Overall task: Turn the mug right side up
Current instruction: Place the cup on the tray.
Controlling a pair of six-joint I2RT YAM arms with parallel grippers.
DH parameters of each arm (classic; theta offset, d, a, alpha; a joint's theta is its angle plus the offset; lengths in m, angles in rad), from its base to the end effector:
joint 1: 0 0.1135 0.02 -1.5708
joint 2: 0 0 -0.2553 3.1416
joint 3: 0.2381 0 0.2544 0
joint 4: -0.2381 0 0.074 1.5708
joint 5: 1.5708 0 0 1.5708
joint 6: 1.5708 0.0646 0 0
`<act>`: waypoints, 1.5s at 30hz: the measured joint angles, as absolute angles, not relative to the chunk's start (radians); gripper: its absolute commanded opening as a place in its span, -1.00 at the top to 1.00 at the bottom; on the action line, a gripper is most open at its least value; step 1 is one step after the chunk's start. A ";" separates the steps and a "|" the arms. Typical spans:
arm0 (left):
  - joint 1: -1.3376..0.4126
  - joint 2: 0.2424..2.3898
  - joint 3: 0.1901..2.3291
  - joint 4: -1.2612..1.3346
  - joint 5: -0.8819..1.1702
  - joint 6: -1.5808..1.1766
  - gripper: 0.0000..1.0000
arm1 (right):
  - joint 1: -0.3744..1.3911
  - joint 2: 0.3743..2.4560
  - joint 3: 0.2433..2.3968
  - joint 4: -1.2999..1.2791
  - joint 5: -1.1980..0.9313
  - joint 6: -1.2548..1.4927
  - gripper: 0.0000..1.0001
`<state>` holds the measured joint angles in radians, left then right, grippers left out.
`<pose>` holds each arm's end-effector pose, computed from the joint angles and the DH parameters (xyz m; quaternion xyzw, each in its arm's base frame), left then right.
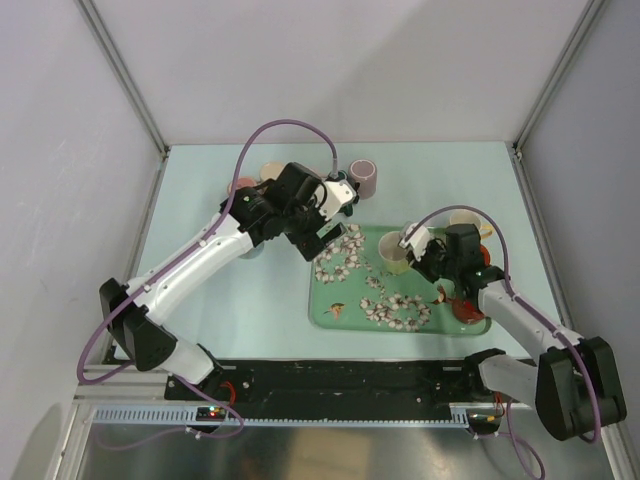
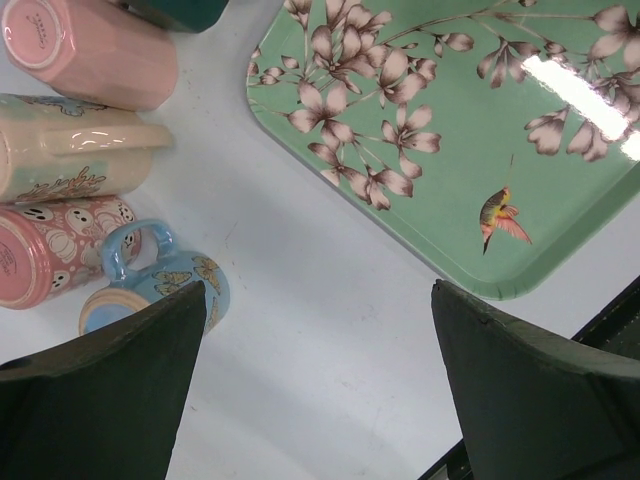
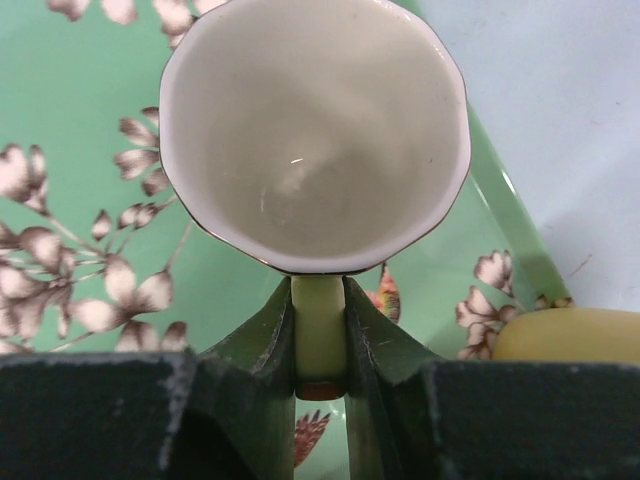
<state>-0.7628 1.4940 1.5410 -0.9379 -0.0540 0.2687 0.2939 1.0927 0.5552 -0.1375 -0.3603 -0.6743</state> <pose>0.2421 -0.2266 0.3319 0.4570 0.8243 -0.0568 0.3294 0.2332 0.0944 0.1811 -0.4814 0.7488 0.0780 0.4489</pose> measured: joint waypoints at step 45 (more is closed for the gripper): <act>-0.763 1.494 1.539 -0.937 -0.022 0.262 -0.94 | 0.084 1.322 0.618 0.086 -0.434 -0.717 0.44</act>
